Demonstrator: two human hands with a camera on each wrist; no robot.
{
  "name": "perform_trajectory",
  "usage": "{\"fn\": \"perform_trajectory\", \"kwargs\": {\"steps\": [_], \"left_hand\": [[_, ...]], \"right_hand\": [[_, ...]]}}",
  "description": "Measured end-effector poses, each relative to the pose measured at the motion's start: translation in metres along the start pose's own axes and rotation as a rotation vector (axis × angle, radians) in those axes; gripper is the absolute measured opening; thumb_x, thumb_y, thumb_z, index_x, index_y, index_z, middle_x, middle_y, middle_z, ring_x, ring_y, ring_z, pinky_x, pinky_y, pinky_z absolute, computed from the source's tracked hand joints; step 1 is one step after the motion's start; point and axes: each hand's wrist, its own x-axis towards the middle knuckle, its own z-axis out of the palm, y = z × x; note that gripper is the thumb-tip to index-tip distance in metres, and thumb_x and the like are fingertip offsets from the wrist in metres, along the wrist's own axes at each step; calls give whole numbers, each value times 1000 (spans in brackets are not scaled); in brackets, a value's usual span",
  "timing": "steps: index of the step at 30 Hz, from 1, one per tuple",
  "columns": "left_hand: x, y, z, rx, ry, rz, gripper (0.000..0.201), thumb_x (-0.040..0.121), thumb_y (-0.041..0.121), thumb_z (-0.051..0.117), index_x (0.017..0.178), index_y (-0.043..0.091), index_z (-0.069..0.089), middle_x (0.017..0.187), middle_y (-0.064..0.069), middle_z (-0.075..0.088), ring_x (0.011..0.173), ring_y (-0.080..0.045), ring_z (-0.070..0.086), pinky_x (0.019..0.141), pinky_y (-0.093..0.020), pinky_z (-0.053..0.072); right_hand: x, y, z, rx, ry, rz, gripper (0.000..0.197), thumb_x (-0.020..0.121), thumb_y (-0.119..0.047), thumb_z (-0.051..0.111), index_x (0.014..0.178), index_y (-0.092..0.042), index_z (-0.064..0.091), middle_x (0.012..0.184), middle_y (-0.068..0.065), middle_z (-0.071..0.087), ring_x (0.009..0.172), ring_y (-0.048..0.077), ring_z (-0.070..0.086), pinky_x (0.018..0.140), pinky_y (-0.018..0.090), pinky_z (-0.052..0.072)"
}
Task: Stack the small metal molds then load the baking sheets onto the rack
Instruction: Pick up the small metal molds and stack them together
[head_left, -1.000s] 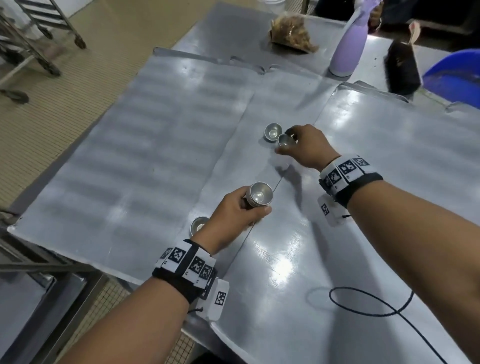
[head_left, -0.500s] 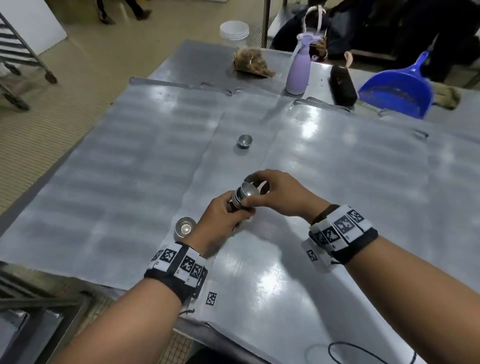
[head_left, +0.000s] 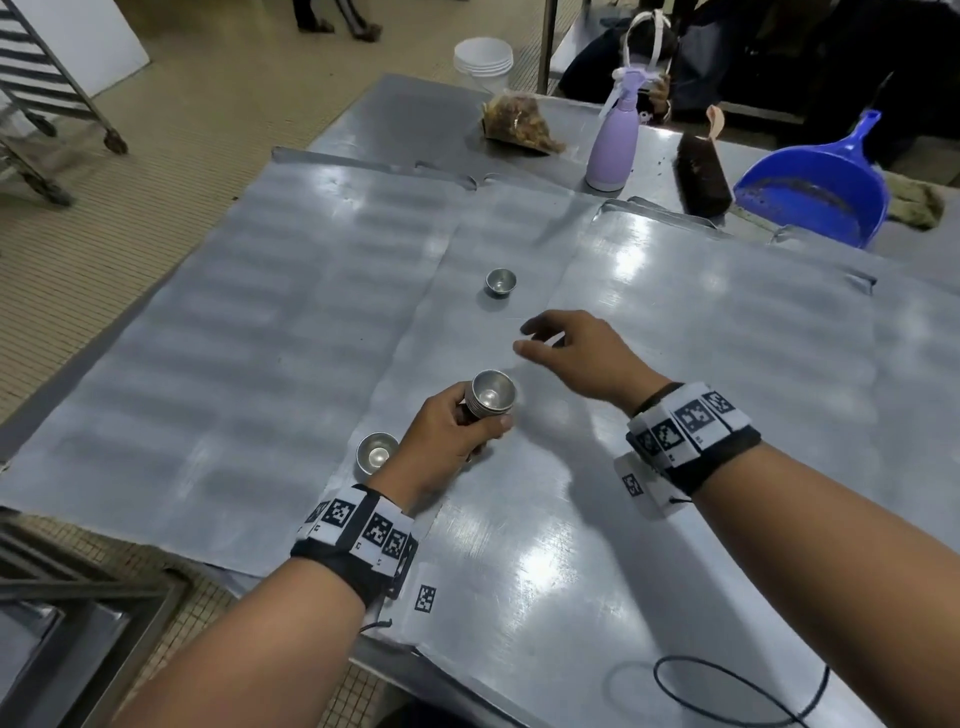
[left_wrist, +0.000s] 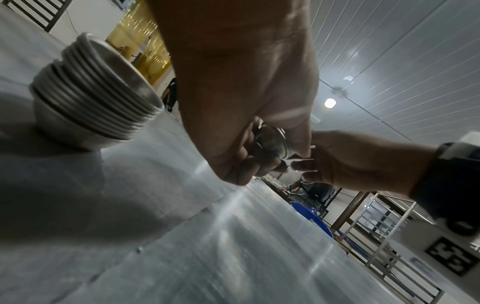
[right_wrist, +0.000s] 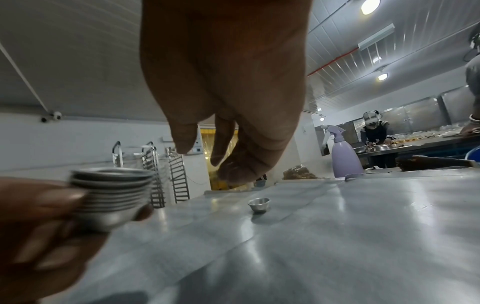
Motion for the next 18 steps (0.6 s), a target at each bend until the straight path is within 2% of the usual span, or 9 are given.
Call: {"fn": "perform_trajectory", "kwargs": {"steps": [3,5,8,11,14,18], "left_hand": [[5,-3,-6,-19,25,-27,29,87,18,82,113,19,70,87,-1,74,76,-13,64,60,-25,48],[9,-4,-10,-40,43,-45,29,86,17,82,113,19,70,87,2,73,78,-13,65,61,-22,49],[16,-5,-17,-64,64,-74,28,85,19,83,111,19,70,84,1,72,73,-15,62,58,-22,47],[21,-3,-22,-59,74,-77,24,86,16,82,107,21,69,82,3,70,69,-11,59,56,-18,45],[24,-2,-26,-30,67,-60,22,87,15,81,105,21,68,79,2,66,66,-12,54,53,-17,43],[26,-3,-29,8,59,-52,22,87,18,81,103,23,67,74,2,63,64,-13,51,53,-18,41]], "right_hand": [[44,10,-1,-126,53,40,41,91,-46,66,121,-18,69,114,0,69,103,19,62,83,28,44],[75,15,0,-194,48,54,44,91,-44,66,126,-17,65,120,5,68,111,24,61,90,30,45],[115,18,5,-293,6,66,55,92,-42,66,139,-15,55,135,10,61,124,27,56,100,35,43],[146,18,14,-380,-50,62,68,92,-42,66,149,-14,42,146,15,51,133,32,49,107,41,40],[168,20,27,-444,-92,54,71,92,-41,66,152,-17,36,149,16,44,131,35,49,106,42,42],[183,27,38,-496,-105,70,54,93,-35,63,143,-21,47,140,12,51,122,34,55,99,41,46]]}}
